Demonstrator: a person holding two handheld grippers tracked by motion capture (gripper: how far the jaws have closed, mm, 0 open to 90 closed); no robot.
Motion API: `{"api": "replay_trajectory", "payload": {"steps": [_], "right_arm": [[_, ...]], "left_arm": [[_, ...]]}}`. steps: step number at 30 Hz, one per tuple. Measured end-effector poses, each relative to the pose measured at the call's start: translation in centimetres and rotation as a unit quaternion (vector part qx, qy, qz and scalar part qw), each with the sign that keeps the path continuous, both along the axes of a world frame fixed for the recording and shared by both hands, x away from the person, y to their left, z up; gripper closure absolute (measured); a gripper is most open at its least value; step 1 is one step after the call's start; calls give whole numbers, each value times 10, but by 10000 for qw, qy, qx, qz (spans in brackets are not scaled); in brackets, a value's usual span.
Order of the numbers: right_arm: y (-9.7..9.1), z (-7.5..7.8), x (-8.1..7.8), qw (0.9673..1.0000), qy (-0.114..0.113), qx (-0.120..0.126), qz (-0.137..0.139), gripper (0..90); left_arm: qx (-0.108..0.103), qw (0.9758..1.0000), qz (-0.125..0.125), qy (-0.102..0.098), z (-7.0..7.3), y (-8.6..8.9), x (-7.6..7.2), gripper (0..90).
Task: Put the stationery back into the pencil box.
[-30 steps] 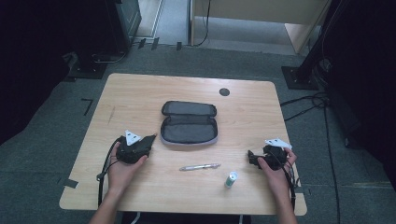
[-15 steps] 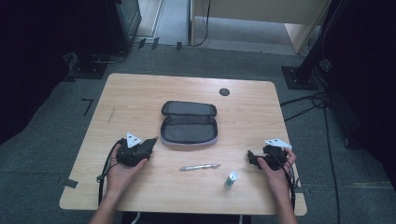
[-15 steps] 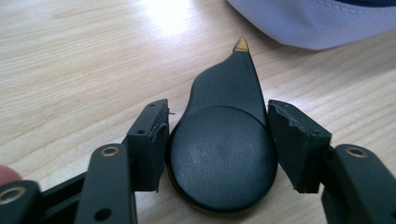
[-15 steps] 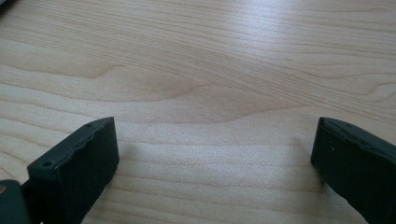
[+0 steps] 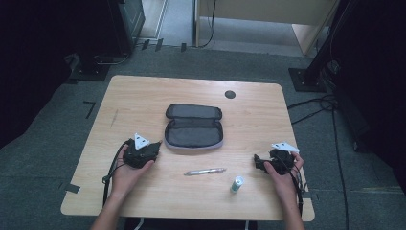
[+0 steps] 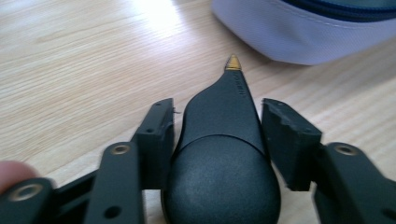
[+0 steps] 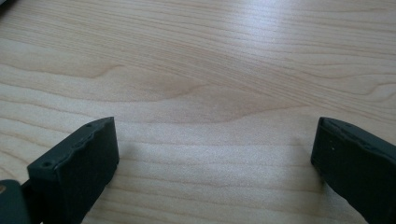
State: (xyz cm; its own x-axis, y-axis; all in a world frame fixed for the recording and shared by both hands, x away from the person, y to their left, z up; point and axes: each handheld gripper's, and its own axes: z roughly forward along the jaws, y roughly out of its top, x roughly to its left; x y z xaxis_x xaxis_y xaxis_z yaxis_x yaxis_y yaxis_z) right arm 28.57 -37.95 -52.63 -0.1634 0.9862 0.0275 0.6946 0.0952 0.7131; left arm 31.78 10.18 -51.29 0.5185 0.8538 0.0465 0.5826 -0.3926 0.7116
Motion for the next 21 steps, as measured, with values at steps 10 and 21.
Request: {"api": "replay_trajectory", "payload": {"steps": [10,21], "right_arm": [[0,0,0,10000,0,-2,0,4],[0,0,0,10000,-2,-2,0,4]], "left_arm": [[-123,9998,52,110,-1,-1,-2,396],[-80,10000,-29,23,0,-1,-4,498]]}}
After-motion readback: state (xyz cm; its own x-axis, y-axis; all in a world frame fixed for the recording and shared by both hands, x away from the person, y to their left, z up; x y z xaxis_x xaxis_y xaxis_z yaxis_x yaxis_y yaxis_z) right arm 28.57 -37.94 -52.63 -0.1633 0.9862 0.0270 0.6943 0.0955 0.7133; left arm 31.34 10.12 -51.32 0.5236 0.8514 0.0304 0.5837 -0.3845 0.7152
